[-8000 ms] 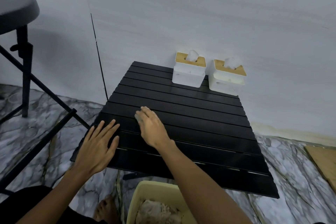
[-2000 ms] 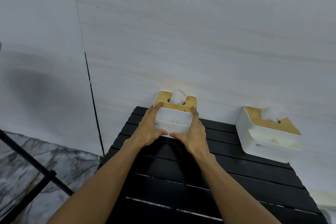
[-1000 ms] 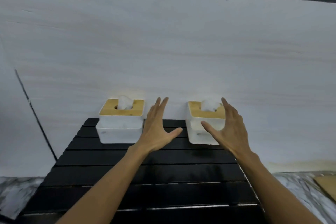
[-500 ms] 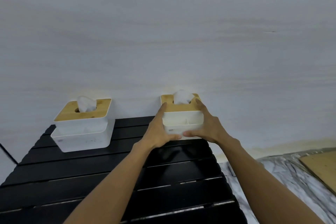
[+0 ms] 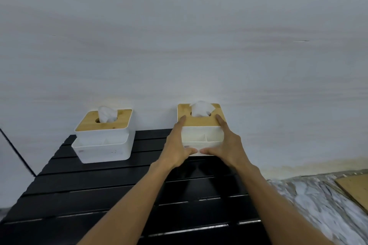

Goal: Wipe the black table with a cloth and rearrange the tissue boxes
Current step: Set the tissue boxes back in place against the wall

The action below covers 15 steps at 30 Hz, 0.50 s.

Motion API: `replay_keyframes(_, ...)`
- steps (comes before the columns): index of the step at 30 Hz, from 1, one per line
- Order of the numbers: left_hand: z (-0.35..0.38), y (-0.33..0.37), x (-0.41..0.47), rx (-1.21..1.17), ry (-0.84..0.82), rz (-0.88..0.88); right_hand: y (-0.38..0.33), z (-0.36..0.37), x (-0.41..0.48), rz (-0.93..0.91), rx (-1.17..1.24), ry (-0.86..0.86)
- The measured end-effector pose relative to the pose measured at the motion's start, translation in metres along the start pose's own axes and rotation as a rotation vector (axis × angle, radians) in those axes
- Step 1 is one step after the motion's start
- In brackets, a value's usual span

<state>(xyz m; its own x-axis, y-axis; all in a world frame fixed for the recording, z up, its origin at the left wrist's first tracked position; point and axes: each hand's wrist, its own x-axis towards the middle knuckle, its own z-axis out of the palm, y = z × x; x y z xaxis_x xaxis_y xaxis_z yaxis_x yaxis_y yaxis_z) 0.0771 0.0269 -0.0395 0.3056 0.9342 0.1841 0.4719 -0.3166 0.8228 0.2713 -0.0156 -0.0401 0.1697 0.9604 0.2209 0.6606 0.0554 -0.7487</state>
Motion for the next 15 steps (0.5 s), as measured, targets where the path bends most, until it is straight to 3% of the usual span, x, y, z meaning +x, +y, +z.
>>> replay_keyframes(7, -0.035, -0.010, -0.032, -0.013, 0.117, 0.115, -0.031, 0.037, -0.024, -0.116, 0.086, 0.095)
replay_keyframes(15, -0.066, -0.036, -0.030, 0.054, 0.142, 0.070, -0.056, 0.064, -0.011, -0.136, 0.068, 0.042)
